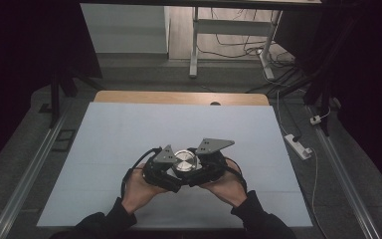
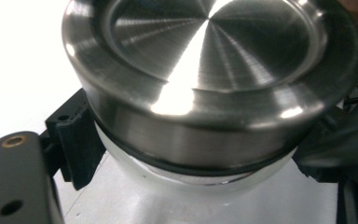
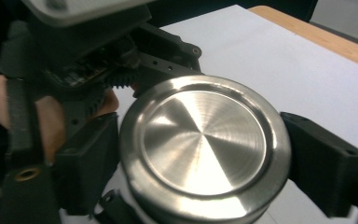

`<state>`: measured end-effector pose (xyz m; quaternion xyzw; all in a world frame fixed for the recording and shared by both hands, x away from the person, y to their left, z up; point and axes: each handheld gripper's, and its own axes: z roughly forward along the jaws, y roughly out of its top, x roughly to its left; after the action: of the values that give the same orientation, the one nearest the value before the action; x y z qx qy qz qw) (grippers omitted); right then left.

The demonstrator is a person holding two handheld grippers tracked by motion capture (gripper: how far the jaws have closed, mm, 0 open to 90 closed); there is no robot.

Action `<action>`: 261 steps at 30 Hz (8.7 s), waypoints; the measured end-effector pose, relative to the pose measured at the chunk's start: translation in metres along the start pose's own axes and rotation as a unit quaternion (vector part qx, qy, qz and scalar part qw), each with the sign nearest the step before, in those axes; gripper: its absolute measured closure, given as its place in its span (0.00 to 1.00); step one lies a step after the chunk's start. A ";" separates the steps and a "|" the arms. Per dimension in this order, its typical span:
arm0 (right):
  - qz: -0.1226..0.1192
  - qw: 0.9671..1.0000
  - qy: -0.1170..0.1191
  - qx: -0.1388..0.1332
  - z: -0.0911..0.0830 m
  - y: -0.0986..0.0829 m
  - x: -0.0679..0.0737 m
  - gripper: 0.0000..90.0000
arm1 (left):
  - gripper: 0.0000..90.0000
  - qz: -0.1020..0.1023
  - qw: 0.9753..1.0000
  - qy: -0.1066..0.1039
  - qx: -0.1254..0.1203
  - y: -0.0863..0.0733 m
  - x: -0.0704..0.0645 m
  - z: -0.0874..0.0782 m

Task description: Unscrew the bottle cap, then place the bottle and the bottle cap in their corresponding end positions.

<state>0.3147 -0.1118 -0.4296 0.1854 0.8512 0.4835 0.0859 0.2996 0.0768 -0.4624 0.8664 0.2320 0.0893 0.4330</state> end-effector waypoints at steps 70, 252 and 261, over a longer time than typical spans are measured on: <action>-0.013 0.999 0.031 -0.012 -0.027 -0.013 -0.003 0.21 | 0.17 -0.012 1.000 0.012 0.002 -0.018 0.052 -0.008; 0.013 0.997 -0.001 0.081 0.050 -0.073 -0.006 0.01 | 0.00 -0.033 0.999 0.039 0.007 -0.014 0.101 0.027; 0.012 0.997 -0.007 0.071 0.040 -0.073 -0.008 0.00 | 0.00 -0.032 0.999 0.031 0.008 -0.022 0.087 0.014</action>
<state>0.3178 -0.1173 -0.5130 0.2047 0.8804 0.4217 0.0723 0.3742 0.1196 -0.4926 0.8587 0.2738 0.1003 0.4215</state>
